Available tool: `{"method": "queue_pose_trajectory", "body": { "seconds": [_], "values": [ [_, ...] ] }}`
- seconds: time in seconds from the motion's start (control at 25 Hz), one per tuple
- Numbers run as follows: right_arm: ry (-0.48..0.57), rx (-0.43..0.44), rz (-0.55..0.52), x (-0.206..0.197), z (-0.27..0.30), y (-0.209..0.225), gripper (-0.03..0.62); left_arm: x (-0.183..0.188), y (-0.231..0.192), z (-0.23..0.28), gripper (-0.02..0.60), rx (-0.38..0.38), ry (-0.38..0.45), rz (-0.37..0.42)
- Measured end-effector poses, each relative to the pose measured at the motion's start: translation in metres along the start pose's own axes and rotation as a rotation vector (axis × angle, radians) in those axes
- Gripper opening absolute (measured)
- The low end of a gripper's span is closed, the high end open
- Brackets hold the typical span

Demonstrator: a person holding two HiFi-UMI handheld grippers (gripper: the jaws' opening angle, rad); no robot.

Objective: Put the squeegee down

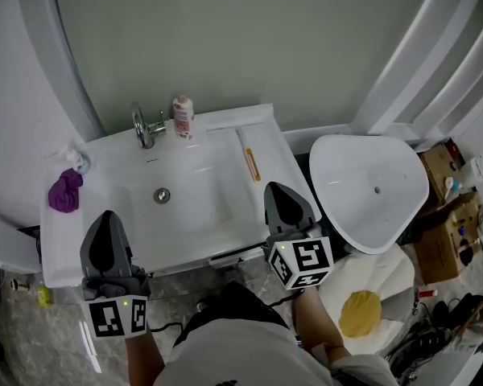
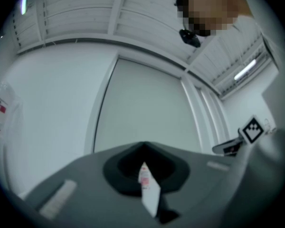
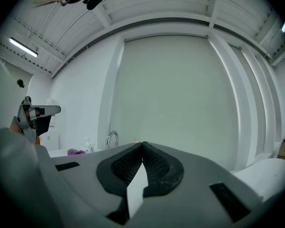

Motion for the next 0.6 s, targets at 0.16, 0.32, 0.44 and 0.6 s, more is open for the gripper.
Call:
{"method": "queue_pose_trajectory", "body": {
  "seconds": [0.16, 0.32, 0.44, 0.6],
  "values": [
    [0.027, -0.012, -0.01, 0.005, -0.02, -0.012, 0.002, 0.004, -0.001, -0.009, 0.006, -0.018, 0.001, -0.016],
    [0.034, -0.017, -0.026, 0.009, -0.035, -0.024, 0.002, 0.009, -0.001, -0.018, 0.006, -0.035, 0.008, -0.025],
    [0.052, -0.011, -0.023, 0.012, -0.042, -0.03, 0.002, 0.011, -0.002, -0.022, 0.006, -0.047, 0.011, -0.027],
    [0.074, -0.002, -0.019, 0.019, -0.047, -0.039, 0.002, 0.015, -0.002, -0.028, 0.006, -0.061, 0.022, -0.027]
  ]
}}
Point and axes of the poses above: the fingertips, and each gripper's own axes: z forward along the fingers, y to its right, x out of its top, the point moved 9 cm from there along -z, backward along the fingers, and after that the axes turned 13 degrees about x, right-handed, at the moved point
